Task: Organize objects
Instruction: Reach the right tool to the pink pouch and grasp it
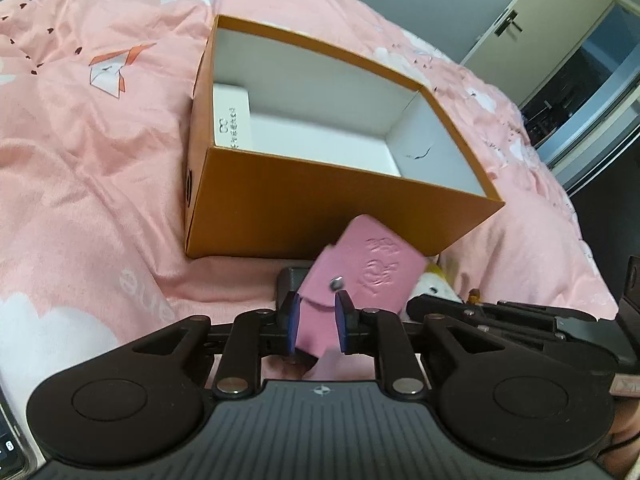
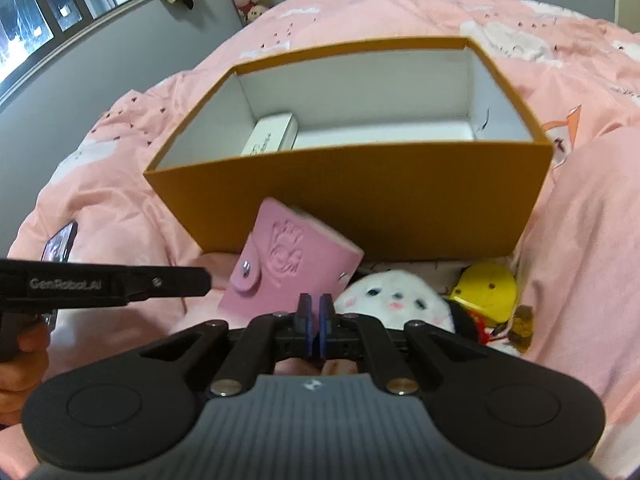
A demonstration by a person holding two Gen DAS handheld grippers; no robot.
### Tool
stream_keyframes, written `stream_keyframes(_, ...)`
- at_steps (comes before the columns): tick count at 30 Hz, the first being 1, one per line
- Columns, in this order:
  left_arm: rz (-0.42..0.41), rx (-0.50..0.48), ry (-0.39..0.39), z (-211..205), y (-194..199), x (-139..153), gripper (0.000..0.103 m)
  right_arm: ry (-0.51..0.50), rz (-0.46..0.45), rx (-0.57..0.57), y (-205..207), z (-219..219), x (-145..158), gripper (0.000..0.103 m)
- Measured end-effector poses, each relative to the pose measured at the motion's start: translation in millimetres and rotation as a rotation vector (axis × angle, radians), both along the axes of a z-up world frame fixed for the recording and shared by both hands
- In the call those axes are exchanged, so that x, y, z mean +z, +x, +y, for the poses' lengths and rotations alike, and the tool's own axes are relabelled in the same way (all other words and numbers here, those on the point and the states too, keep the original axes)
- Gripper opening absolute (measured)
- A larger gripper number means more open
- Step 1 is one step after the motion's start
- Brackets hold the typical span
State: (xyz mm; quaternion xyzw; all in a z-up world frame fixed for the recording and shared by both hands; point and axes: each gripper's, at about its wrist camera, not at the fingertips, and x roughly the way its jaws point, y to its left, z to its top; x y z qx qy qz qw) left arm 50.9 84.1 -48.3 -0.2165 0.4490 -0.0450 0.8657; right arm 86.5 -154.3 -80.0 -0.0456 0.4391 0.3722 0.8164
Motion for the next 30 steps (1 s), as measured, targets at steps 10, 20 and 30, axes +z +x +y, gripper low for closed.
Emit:
stream_keyframes(10, -0.015, -0.173, 0.068, -4, -27, 16, 0.039, 0.014, -0.045, -0.040, -13, -33, 17, 0.007)
stream_keyframes(20, 0.123, -0.366, 0.324, -27, -49, -1, 0.039, -0.230, 0.088, 0.161, -40, -44, 1, 0.012)
stream_keyframes(30, 0.151, -0.476, 0.330, -55, -46, -21, 0.024, -0.260, 0.107, 0.388, -59, -24, -18, 0.012)
